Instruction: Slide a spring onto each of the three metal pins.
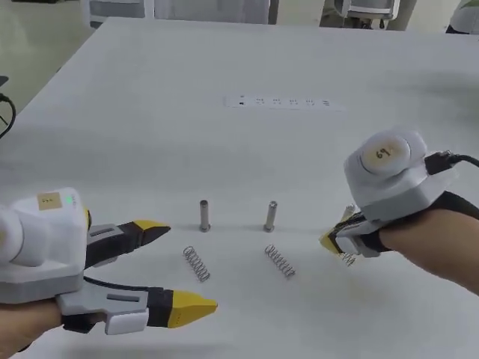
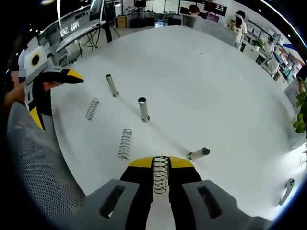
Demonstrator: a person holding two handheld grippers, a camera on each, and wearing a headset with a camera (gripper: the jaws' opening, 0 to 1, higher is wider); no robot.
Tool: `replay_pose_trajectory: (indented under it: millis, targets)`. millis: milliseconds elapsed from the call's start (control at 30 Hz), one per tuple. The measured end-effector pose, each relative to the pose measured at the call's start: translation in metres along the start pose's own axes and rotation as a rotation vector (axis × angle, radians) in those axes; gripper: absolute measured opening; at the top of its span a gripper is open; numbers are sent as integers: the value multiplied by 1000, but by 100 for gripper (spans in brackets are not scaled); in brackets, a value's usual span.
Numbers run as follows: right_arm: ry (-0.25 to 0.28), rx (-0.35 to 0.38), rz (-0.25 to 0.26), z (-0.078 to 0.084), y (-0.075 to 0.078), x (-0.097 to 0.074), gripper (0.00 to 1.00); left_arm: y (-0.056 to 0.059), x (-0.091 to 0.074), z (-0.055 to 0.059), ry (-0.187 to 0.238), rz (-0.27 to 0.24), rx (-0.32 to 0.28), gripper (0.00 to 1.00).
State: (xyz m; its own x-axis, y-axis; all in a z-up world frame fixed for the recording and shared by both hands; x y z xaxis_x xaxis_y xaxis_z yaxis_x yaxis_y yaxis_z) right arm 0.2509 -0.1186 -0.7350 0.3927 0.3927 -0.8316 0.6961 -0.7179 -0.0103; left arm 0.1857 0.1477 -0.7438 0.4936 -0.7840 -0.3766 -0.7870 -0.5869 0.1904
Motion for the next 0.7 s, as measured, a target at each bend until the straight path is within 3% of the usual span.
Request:
replay_pose_trajectory:
  millis: [267, 700]
  targets:
    - [127, 13, -31, -18, -14, -20, 8, 2, 0, -5, 10, 5, 4, 79]
    - [286, -59, -56, -59, -41, -51, 8, 4, -1, -20, 59, 20, -4, 76]
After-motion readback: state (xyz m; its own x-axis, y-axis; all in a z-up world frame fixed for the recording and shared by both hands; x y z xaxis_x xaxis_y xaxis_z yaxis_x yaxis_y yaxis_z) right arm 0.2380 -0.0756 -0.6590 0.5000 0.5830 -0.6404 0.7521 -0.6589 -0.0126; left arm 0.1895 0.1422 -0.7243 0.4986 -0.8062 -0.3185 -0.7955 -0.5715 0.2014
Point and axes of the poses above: the centre of the closed fingertips' face, and the gripper's own axes: x roughly forward along the fingers, y roughly to its right, z roughly out of its underside, the point moved 9 cm from there along -x, roughly backward along the fingers, and after that the axes turned 3 degrees about -z, right-handed, at the moved point
